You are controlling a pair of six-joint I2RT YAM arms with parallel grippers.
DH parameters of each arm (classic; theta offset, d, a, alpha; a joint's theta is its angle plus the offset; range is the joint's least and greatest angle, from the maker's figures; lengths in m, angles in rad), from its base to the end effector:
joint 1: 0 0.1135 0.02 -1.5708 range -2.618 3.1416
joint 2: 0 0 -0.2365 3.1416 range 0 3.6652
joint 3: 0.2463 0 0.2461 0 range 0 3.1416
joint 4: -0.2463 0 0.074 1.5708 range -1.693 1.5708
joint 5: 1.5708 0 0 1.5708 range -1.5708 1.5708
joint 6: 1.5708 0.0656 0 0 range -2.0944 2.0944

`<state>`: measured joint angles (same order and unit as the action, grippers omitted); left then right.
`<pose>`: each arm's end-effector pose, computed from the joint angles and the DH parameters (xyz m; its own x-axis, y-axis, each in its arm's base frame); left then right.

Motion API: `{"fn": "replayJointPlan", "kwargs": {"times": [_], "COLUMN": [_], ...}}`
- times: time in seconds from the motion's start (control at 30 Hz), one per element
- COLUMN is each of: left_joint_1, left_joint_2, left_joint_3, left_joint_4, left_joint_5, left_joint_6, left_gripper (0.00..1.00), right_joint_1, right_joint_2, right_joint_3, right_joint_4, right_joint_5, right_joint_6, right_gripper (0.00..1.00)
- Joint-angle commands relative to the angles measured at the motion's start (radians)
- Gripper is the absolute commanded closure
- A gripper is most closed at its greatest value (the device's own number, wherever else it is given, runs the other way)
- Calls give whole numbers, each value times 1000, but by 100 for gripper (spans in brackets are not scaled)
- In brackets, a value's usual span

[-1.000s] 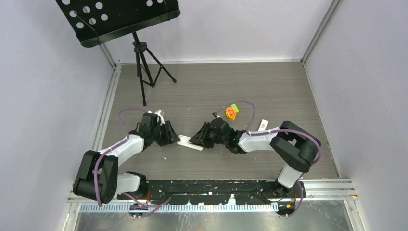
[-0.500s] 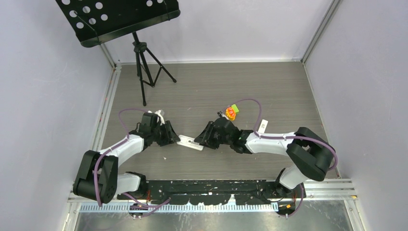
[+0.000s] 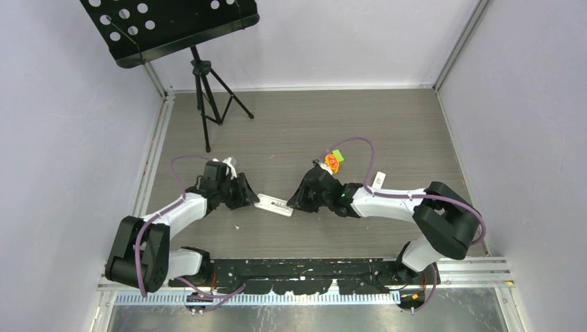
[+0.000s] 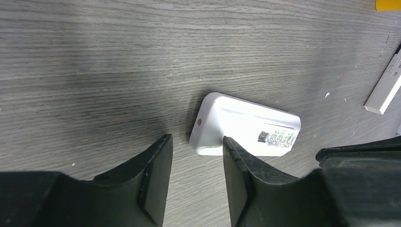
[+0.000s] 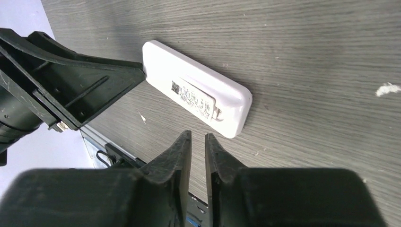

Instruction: Load the batteries into the remote control

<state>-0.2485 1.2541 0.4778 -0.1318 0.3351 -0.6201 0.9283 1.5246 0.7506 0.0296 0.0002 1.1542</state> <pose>0.2296 -0.0805 0.1067 -0.8708 -0.3452 -0.3500 -0.0954 0.8171 -0.5685 0.1944 0.2597 0.1312 -0.8963 0.3286 -0.2977 0.0473 0.7385 0.6725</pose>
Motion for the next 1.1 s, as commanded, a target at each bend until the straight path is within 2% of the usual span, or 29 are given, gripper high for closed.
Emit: {"fn": "replayJointPlan", "kwargs": {"times": [0.0, 0.27, 0.47, 0.7, 0.8, 0.87, 1.0, 1.07], "left_joint_1": [0, 0, 0, 0, 0, 0, 0, 0], "left_joint_2": [-12, -4, 0, -23, -73, -118, -228, -291], "left_joint_3": [33, 28, 22, 32, 50, 69, 97, 101], "left_joint_4": [-2, 18, 36, 17, -36, -89, -201, -250], "left_joint_5": [-6, 17, 34, 7, -69, -136, -291, -364], "left_joint_6": [10, 11, 4, -9, -15, -16, -23, -29], "left_gripper": [56, 56, 56, 56, 53, 45, 34, 27], "right_joint_1": [3, 3, 10, 20, 20, 20, 20, 20], "right_joint_2": [38, 141, 193, 162, 95, 36, 10, 27], "right_joint_3": [63, 103, 111, 132, 137, 124, 169, 188], "right_joint_4": [29, 40, 31, -61, -57, -22, -90, -103], "right_joint_5": [33, 24, 14, 50, 68, 37, 23, 14], "right_joint_6": [-34, -34, -28, -82, -197, -286, -485, -573], "right_gripper": [81, 86, 98, 97, 90, 81, 58, 40]}}
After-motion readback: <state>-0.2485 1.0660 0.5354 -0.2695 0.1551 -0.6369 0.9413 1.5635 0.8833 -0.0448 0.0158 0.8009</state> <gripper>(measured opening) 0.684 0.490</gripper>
